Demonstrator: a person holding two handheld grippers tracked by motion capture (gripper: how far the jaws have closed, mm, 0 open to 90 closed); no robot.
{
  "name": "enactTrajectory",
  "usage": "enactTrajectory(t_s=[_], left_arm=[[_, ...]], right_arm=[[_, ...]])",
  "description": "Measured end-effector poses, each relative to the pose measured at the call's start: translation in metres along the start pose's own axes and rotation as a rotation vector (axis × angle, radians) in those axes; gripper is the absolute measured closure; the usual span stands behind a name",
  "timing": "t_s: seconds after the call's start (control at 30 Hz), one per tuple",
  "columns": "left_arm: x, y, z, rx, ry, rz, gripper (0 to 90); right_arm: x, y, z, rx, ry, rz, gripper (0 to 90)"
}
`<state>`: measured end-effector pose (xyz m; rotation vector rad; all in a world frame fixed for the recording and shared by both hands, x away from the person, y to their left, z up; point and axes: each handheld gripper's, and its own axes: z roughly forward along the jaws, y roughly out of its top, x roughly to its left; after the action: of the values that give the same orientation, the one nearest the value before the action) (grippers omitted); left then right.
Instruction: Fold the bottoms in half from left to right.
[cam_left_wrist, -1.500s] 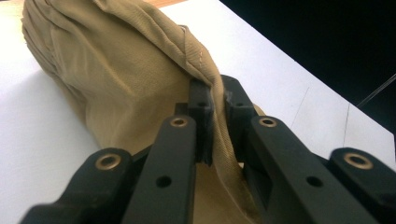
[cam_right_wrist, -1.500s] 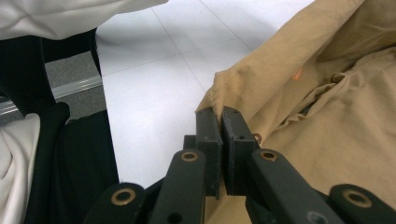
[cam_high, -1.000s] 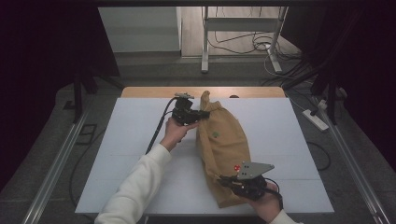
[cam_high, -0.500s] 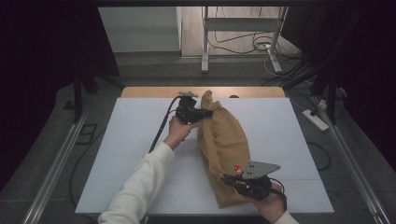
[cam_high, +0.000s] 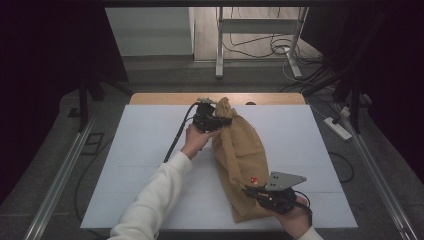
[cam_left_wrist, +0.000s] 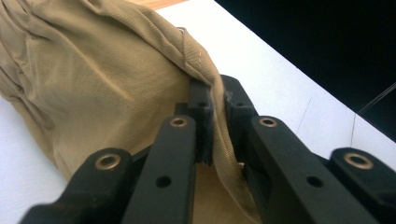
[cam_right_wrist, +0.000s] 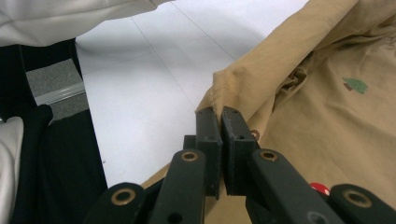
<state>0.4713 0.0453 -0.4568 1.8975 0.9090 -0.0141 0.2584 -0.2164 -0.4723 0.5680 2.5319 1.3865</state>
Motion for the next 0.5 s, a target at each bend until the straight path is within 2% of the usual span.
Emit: enactTrajectory(t_s=[0.5], left_arm=[[-0.006, 0.003, 0.017, 0.014, 0.006, 0.005, 83.3]], right_arm=[[-0.001, -0.004, -0.005, 0.015, -0.015, 0.009, 86.4]])
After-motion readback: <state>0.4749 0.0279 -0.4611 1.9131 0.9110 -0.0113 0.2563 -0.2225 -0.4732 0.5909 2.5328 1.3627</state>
